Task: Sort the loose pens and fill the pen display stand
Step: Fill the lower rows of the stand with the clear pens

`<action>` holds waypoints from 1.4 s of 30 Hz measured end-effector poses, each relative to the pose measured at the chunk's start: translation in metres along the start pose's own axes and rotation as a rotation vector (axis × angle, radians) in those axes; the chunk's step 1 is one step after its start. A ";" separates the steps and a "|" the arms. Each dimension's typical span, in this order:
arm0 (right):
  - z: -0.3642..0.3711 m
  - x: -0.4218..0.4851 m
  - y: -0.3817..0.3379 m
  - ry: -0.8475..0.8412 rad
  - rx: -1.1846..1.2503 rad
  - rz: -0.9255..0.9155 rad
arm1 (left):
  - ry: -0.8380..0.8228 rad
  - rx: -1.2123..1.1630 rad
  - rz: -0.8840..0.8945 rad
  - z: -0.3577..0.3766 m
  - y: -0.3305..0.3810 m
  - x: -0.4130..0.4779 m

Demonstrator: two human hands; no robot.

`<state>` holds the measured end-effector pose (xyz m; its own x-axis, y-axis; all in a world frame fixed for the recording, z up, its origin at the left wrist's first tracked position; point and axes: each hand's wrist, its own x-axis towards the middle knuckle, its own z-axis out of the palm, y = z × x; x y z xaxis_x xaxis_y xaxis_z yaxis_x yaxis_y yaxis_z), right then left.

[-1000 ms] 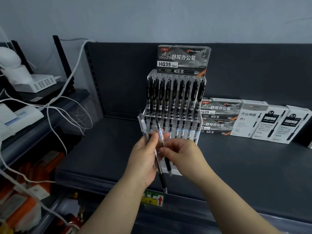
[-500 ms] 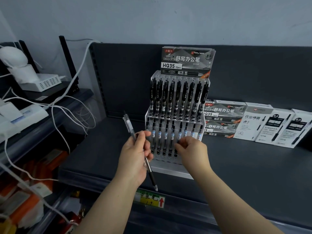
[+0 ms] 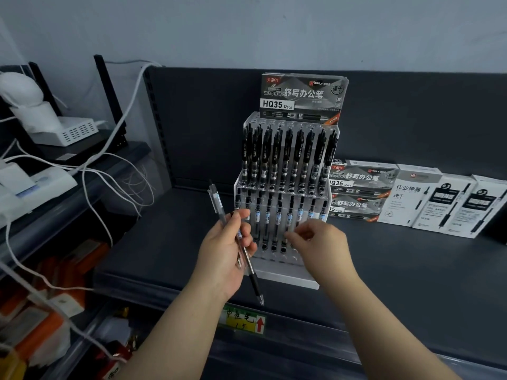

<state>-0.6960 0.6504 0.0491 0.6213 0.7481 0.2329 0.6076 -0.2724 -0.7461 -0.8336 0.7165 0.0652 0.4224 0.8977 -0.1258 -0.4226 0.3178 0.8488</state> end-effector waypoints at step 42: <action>0.016 0.014 0.026 -0.025 -0.067 0.032 | 0.045 0.239 0.134 -0.012 -0.021 -0.021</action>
<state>-0.6788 0.6637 0.0229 0.6291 0.7529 0.1934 0.6200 -0.3359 -0.7091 -0.8438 0.6947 0.0440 0.3371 0.9412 -0.0220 -0.2691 0.1187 0.9558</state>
